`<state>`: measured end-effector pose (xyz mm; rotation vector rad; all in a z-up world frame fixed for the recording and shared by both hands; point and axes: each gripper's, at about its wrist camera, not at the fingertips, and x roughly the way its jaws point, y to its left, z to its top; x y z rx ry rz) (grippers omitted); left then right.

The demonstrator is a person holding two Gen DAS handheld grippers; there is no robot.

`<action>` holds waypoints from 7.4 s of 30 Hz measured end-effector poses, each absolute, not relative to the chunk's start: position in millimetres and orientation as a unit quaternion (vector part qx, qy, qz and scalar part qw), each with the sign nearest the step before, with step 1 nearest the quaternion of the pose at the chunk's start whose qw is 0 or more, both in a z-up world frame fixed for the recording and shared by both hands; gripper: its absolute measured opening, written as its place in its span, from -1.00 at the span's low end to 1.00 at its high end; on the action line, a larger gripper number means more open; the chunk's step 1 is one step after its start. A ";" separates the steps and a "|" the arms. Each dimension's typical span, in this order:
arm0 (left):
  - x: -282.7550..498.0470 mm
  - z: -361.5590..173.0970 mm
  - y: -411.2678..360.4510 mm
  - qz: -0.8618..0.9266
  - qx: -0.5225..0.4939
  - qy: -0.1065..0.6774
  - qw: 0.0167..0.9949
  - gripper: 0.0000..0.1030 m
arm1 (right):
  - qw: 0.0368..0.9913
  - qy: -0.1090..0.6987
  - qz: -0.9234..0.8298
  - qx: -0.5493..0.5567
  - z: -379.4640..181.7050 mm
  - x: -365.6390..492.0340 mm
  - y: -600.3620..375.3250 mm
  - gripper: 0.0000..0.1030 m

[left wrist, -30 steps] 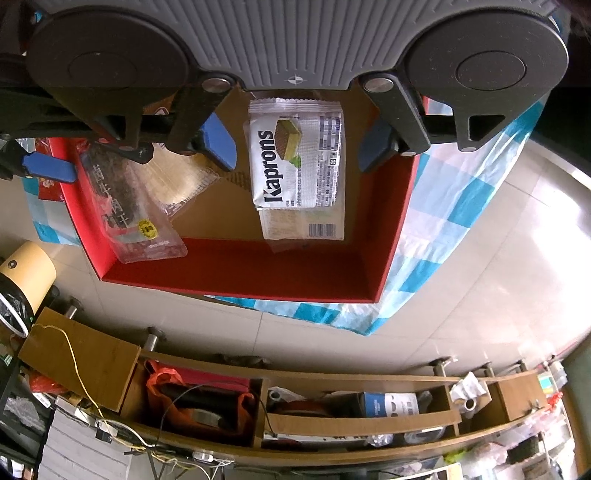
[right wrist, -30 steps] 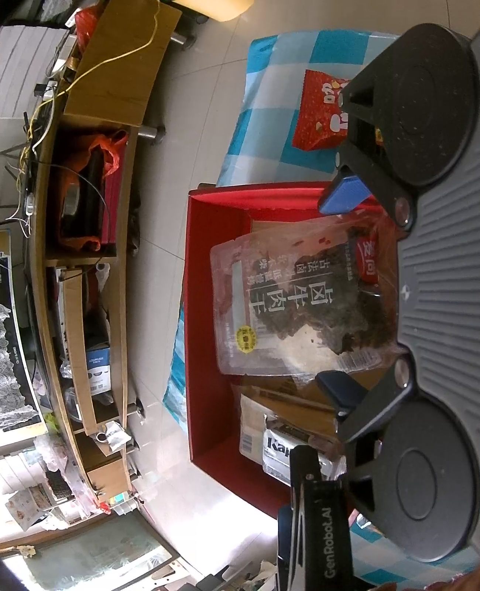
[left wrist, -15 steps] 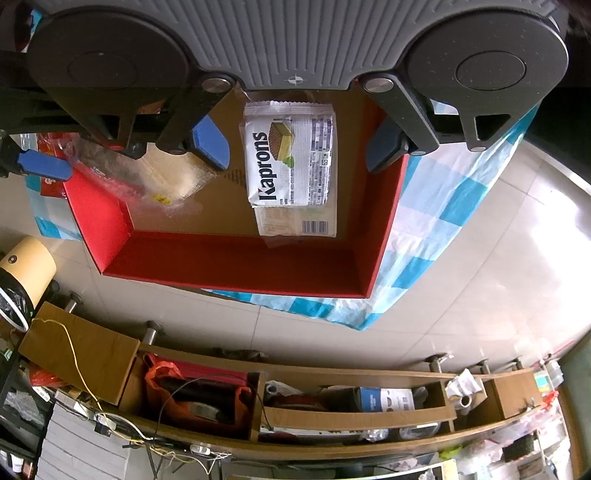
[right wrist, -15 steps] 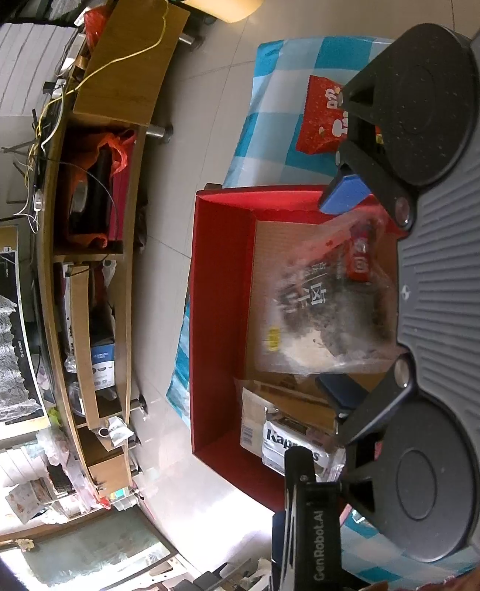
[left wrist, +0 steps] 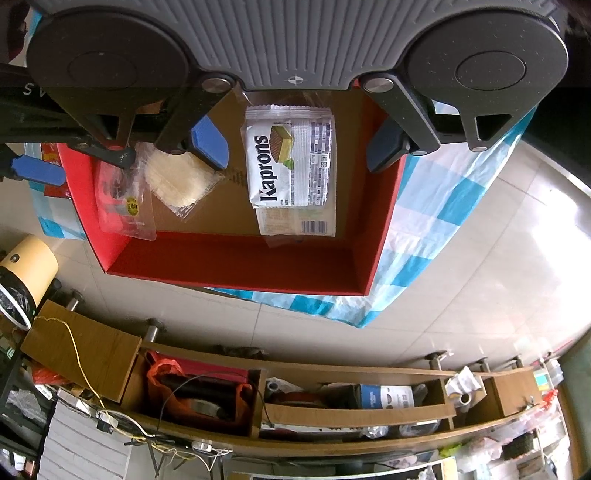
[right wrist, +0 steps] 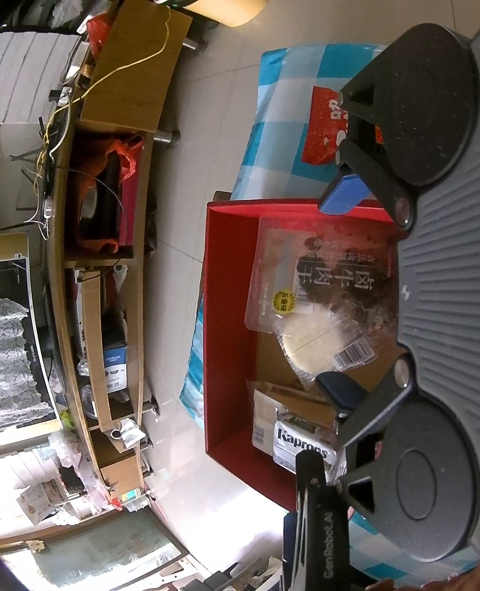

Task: Organize snacks
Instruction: 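Lower the jerky bag into the red box, open the right tool, withdraw, then grasp the yellow waffle pack with the left tool while the right tool grasps the long white snack bag, then carry the waffle pack and white bag with both tools over the red box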

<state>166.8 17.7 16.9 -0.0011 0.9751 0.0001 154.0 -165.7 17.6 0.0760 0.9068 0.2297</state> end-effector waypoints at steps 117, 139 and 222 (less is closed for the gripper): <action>98.0 -54.5 81.6 0.013 -0.048 0.592 0.804 0.93 | 0.823 0.530 0.205 -0.004 -45.7 44.3 -115.8 1.00; 83.7 -20.8 76.1 -0.002 -0.044 0.565 0.824 0.58 | 0.845 0.508 0.162 0.032 -10.7 33.6 -147.8 -0.17; 89.5 37.1 37.6 -0.068 -0.051 0.483 0.872 0.59 | 0.895 0.411 0.163 0.066 49.2 68.6 -158.0 -0.18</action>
